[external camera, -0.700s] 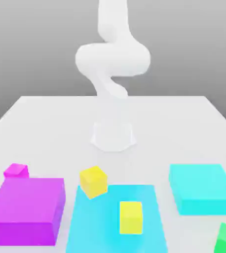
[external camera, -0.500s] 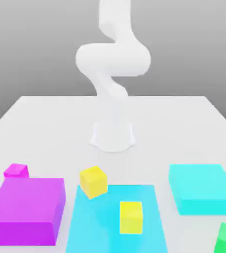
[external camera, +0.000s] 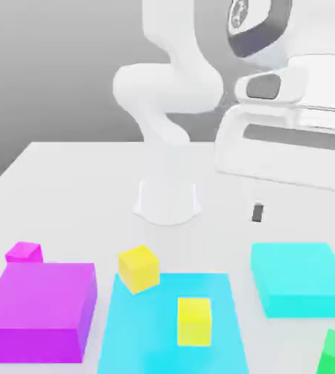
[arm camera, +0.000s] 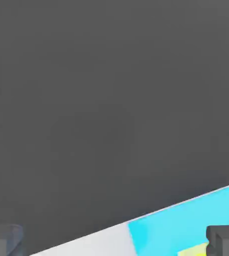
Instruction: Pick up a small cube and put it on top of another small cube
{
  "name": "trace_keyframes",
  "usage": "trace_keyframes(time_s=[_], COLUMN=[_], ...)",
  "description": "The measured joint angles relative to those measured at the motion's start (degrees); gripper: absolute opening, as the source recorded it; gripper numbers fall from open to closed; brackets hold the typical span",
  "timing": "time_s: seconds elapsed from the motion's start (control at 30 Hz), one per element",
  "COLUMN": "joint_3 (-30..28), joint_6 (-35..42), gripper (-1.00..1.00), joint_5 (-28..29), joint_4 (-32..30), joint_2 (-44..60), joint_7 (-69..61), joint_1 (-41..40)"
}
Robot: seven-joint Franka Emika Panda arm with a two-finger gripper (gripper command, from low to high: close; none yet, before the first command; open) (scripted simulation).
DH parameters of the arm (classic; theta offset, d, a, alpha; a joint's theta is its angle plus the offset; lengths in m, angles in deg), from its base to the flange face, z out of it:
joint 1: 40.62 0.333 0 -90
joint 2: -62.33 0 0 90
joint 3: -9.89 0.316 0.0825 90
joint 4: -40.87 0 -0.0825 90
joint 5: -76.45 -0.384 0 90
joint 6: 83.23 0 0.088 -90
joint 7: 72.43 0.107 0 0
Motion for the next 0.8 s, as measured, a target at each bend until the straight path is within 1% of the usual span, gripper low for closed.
trace_keyframes(time_s=[0.17,0.4,0.5,0.53,0.73,0.8], joint_3=[-0.1,0.2,-2.6,-3.6,-4.1,-3.0], joint_6=[-2.4,-7.2,-11.5,-12.7,-13.5,-11.9], gripper=[0.0,0.0,0.0,-1.0,-1.0,-1.0], joint_5=[1.8,0.1,3.2,4.1,4.6,3.2], joint_4=[0.8,1.7,3.1,3.5,3.7,3.2], joint_2=[9.7,21.6,27.9,29.6,30.4,28.2], joint_7=[9.3,19.0,22.1,22.8,23.2,22.3], joint_1=[3.5,8.5,11.1,11.9,12.3,11.4])
